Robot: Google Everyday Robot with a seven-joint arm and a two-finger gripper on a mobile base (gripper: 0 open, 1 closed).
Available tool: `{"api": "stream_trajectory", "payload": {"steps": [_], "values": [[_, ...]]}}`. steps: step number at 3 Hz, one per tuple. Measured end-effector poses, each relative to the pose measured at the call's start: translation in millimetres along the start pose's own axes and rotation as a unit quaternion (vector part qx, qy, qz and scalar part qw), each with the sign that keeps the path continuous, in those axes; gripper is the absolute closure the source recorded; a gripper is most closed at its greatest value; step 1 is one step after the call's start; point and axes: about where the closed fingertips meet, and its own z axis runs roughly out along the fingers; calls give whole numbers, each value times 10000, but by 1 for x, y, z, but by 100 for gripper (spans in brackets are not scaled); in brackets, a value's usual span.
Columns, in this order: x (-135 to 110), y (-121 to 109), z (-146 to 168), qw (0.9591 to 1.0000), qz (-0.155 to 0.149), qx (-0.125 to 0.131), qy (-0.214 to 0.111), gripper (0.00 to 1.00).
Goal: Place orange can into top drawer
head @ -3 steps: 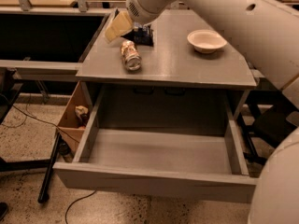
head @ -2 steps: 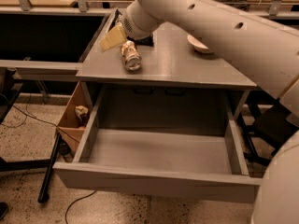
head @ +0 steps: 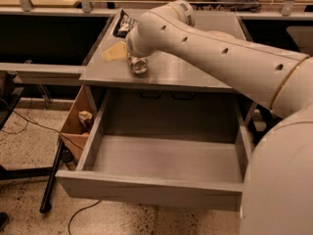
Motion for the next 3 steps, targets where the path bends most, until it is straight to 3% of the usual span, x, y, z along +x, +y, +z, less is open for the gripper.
{"api": "stream_trajectory", "payload": {"steps": [1, 2, 3], "values": [[5, 0, 9, 10000, -26, -57, 18, 0], [14, 3, 11, 9993, -262, -137, 239, 0], [27, 5, 8, 9971, -457, -286, 539, 18]]}}
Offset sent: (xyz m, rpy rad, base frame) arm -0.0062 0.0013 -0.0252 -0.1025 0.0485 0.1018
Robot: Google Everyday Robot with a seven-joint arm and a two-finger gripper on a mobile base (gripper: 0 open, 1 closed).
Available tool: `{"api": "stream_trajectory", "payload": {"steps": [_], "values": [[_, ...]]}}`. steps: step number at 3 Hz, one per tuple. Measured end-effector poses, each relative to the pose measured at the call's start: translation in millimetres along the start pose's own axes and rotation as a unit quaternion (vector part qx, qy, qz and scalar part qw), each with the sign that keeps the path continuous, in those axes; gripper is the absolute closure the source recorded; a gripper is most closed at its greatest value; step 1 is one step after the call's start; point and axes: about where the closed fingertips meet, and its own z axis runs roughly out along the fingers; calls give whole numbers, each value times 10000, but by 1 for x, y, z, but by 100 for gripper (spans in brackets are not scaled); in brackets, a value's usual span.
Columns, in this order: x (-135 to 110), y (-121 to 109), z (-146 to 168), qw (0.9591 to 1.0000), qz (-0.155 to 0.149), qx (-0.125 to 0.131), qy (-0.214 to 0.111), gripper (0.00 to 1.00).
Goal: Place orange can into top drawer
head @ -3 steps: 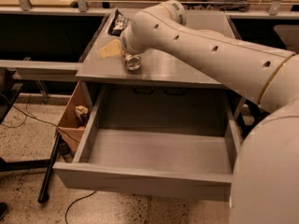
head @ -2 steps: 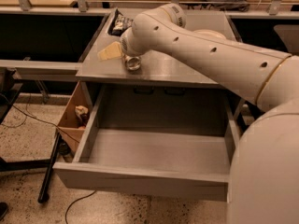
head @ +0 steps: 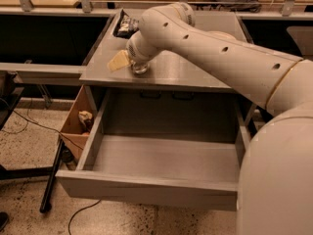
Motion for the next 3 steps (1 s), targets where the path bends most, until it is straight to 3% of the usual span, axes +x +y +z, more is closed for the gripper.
{"api": "stream_trajectory", "payload": {"steps": [2, 3], "values": [[19, 1, -16, 9985, -304, -176, 421, 65], [22, -2, -40, 9987, -378, -92, 331, 88]]}}
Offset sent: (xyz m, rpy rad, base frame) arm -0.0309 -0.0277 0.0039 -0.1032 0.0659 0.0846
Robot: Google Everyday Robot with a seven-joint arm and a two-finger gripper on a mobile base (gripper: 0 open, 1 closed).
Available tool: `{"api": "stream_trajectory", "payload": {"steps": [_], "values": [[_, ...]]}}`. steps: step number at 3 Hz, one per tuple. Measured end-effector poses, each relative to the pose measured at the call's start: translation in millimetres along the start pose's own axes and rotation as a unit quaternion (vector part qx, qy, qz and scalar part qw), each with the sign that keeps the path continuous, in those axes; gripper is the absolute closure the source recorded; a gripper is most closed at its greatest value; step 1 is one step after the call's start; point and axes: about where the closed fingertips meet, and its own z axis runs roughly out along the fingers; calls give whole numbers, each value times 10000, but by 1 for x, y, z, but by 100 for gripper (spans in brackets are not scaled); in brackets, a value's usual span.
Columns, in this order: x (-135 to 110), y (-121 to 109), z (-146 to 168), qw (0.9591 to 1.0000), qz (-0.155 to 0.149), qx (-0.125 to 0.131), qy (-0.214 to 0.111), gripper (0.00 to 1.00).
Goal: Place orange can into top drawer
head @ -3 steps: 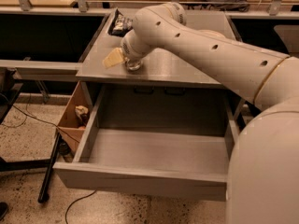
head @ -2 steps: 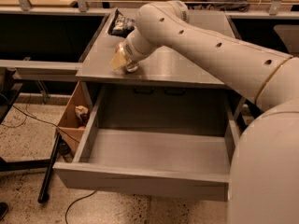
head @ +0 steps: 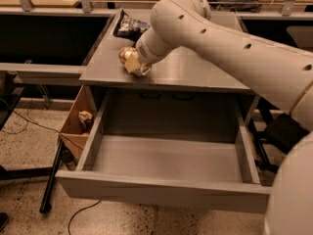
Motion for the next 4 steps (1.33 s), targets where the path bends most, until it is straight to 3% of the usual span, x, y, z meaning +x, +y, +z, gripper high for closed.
{"api": "stream_trajectory", "payload": {"steps": [1, 2, 4], "values": [[4, 4, -33, 9991, -228, 89, -345, 100], [12, 21, -68, 9949, -569, 15, -830, 100], [37, 58, -110, 9825, -1086, -625, -1380, 100]]}}
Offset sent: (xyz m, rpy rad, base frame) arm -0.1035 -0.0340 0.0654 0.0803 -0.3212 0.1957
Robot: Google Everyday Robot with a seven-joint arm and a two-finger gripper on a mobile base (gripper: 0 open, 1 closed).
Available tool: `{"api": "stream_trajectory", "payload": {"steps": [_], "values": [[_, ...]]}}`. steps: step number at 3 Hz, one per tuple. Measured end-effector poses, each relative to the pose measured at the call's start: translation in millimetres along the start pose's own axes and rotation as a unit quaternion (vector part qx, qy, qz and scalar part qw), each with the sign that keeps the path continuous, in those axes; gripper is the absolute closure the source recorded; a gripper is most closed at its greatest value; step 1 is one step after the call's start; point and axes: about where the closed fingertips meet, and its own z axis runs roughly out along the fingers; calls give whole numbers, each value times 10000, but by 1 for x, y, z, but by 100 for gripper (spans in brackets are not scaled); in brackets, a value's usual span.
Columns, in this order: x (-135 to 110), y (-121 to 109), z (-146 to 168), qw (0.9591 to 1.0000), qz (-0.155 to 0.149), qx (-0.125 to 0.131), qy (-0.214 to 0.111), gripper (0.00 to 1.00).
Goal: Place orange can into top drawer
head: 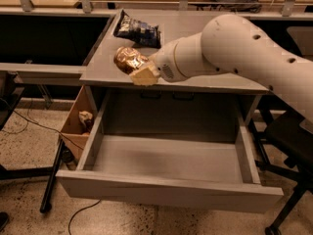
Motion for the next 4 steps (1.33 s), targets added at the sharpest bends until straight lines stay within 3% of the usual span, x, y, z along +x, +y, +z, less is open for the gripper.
{"api": "stream_trajectory", "payload": {"steps": [1, 2, 3, 4], "values": [[2, 18, 0, 9973, -486, -544, -90, 100], [9, 28, 12, 9887, -1011, -1101, 87, 100], [16, 34, 40, 9783, -1293, -1577, 375, 100], [22, 42, 77, 9663, -1374, -2066, 683, 98]]}}
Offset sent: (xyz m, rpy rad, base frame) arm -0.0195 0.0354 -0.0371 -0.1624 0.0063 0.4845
